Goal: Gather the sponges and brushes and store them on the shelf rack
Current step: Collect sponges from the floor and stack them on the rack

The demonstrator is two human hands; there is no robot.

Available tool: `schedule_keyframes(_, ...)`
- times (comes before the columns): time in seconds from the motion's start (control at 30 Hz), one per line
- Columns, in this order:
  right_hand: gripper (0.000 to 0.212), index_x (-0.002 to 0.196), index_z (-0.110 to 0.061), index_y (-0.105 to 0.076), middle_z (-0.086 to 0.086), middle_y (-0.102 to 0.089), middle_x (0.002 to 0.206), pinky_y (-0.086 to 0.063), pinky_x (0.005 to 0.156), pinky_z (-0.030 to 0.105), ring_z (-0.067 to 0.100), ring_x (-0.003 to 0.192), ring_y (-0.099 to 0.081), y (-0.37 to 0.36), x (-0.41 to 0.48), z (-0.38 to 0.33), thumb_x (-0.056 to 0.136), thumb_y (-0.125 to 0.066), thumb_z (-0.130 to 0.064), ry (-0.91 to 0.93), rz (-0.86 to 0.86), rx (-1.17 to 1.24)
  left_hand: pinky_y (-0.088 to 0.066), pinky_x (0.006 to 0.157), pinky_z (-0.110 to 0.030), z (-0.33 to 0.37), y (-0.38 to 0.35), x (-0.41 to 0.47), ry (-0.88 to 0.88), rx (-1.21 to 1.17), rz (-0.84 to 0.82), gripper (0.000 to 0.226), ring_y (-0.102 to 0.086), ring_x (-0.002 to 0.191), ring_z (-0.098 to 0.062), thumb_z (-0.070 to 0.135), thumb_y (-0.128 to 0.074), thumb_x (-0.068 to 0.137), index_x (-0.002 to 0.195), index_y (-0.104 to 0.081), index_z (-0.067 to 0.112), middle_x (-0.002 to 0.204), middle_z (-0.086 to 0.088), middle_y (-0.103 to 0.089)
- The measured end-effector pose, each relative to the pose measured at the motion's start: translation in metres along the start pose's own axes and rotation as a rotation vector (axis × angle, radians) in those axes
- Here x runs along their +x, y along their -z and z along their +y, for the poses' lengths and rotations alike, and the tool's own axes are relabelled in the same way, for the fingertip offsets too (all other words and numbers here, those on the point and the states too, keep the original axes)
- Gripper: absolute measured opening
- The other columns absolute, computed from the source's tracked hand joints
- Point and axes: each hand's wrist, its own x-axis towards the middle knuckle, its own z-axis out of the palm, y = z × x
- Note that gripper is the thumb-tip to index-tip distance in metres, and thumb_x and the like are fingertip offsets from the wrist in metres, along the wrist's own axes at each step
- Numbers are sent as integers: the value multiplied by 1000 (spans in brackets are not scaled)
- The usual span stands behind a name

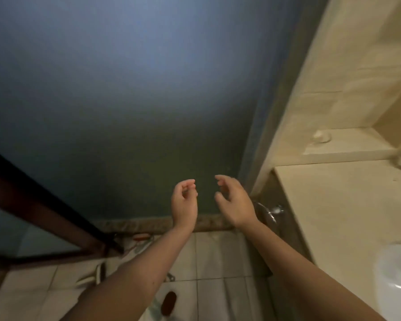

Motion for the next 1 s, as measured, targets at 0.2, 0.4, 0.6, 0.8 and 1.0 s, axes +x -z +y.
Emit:
schedule_keyframes(0.2,46,136,-23,-50,-6,-53,129,-43,95,23,4,113,-51,-89,17,-28,91,-56,-20,31,-204,-43,-53,84,-35,-34,84,33,73,17,133,17,-64,92,-17,12,-50,97,105,-63,19,101,2,-65)
schedule_keyframes(0.4,49,138,-25,-48,-5,-51,133,-45,101,31,8,119,-51,-151,27,-41,90,-53,-20,70,-437,-98,-51,93,-44,-68,142,45,205,-10,295,17,-64,100,-23,11,-52,95,97,-63,24,104,-2,-67)
schedule_keyframes(0.6,46,136,-27,-50,-4,-51,135,-46,100,33,15,116,-56,-208,41,-44,91,-56,-21,91,-650,-156,-50,95,-43,-100,186,49,327,-47,478,19,-63,101,-27,4,-54,93,91,-64,20,100,-6,-68)
schedule_keyframes(0.8,47,136,-30,-48,-6,-54,130,-48,96,38,15,115,-55,-263,68,-29,90,-56,-28,67,-806,-205,-51,89,-42,-142,205,72,494,-18,474,19,-61,94,-23,8,-52,95,110,-63,9,112,-15,-65)
schedule_keyframes(1.0,54,141,-29,-44,-6,-50,137,-39,96,25,13,123,-50,-341,96,36,89,-57,-25,96,-904,-237,-57,81,-39,-227,194,113,597,-81,499,14,-63,98,-25,11,-53,95,108,-60,13,115,-13,-63)
